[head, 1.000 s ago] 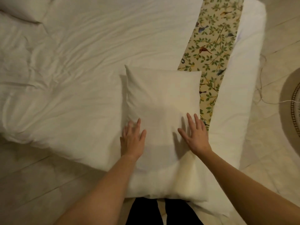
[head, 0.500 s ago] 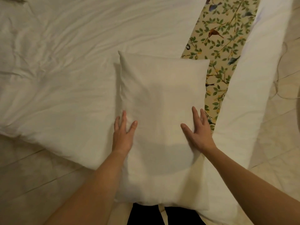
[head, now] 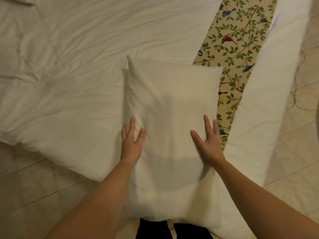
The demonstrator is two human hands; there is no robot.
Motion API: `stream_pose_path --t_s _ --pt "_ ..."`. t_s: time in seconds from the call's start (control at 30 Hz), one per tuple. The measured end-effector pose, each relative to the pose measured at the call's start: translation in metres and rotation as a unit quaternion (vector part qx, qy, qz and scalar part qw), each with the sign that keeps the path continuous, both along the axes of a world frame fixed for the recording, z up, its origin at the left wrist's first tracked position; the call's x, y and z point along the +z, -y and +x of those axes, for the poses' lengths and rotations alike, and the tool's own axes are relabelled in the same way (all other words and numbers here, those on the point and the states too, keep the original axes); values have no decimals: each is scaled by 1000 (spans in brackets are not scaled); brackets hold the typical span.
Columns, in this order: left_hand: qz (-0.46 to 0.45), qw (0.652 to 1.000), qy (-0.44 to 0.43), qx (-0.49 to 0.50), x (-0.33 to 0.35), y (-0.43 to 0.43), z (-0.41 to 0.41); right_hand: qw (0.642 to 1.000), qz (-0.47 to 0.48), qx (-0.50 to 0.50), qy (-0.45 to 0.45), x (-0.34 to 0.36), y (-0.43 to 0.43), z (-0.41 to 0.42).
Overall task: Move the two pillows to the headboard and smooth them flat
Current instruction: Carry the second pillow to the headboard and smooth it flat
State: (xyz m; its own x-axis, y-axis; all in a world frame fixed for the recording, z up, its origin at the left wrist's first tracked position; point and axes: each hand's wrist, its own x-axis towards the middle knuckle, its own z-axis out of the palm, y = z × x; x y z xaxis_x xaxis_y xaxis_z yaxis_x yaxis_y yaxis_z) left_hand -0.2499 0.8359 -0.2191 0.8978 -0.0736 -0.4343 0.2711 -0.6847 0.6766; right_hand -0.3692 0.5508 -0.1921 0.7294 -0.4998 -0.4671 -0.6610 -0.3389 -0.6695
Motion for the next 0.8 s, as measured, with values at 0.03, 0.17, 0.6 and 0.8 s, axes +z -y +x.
stream_pose_path --t_s 0.03,0.17,0.6,0.8 --pt "-2 1000 -1 -2 1 3 -1 1000 5 1 5 1 -2 1" --pt "-1 1000 7 -9 12 15 -9 1000 4 6 19 8 -11 3" --pt "91 992 63 -66 130 30 -55 998 -37 33 33 98 -40 -10" --pt "111 988 102 -45 186 11 -85 995 -56 72 48 161 -54 -23"
